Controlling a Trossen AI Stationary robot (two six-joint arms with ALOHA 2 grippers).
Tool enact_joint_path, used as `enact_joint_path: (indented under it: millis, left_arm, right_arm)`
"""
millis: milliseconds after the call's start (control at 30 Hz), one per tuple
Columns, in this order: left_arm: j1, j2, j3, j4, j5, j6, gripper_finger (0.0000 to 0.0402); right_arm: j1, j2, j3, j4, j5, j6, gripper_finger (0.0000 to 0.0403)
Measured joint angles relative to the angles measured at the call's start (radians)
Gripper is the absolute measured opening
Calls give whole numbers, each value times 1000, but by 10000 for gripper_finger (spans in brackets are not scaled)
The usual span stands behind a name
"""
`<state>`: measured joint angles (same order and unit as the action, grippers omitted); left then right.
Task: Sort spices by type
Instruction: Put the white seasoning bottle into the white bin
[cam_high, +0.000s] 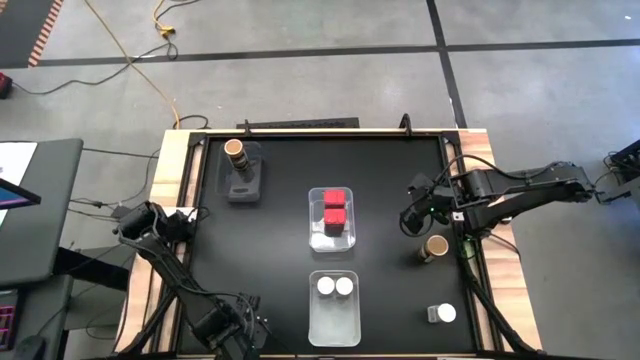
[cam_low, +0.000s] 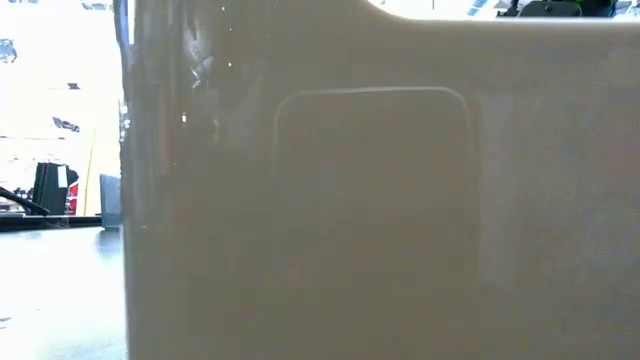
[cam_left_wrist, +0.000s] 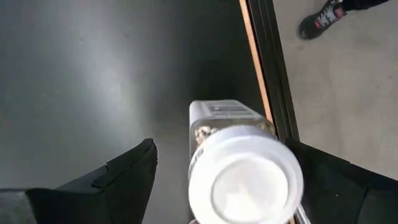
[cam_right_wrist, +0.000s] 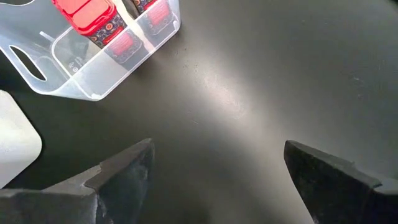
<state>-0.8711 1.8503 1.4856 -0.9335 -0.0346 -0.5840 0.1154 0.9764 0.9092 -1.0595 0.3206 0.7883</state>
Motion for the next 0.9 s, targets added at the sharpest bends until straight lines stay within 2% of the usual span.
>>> enact_joint_path:
  millis: [300,433,900]
  left_arm:
    - [0,0,-48,57,17,-26,328]
    - [-3,0,-63,69,30,-57,316]
    - [-3,0,-64,73,30,-83,217]
  right_arm:
    - [0,0,0,-1,0,0,384]
    - [0,0,0,-1,0,0,384]
    - [0,0,0,-1,0,-1,384]
